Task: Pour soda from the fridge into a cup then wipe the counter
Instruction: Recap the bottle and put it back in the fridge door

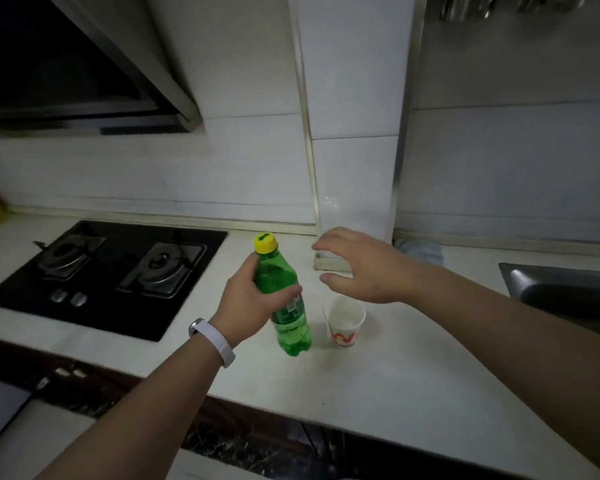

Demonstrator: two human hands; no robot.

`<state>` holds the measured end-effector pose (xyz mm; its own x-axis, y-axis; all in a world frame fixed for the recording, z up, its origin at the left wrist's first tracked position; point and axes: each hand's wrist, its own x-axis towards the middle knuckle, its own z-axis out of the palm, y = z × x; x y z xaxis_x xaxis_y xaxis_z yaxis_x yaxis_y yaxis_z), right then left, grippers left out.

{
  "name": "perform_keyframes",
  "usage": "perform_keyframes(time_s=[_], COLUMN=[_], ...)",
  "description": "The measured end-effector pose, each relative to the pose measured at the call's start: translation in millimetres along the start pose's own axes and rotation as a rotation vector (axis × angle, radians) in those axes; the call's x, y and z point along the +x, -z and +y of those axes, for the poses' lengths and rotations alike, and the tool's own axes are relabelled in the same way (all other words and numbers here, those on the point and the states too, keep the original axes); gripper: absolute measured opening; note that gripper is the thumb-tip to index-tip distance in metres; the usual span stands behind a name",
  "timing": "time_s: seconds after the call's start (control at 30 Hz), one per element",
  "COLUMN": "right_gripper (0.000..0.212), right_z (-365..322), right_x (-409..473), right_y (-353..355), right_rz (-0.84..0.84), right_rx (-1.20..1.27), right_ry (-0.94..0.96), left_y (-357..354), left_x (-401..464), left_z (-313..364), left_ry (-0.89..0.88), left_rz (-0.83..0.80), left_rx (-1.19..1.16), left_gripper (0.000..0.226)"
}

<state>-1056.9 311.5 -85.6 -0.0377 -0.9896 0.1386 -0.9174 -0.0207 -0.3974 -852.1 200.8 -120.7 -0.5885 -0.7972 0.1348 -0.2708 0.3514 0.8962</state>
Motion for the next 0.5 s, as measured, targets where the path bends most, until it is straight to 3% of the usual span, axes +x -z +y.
perform_keyframes(time_s=[0.17,0.5], right_gripper=[0.055,0.055], right_z=[-15.4,-107.0], right_x=[20.5,80.7], right_y=[-8.0,-45.0], right_rz=[-0.003,-0.081], right_rx=[-0.053,-0.076], right_ry=[0.12,0.344], left_y=[42.4,159.9], left_x=[-18.5,-74.6], left_z=[7.9,-3.1], left_ry=[0.02,0.112], left_rz=[0.15,0.41], left_rx=[-0.012,0.069], left_gripper=[0.039,0.044])
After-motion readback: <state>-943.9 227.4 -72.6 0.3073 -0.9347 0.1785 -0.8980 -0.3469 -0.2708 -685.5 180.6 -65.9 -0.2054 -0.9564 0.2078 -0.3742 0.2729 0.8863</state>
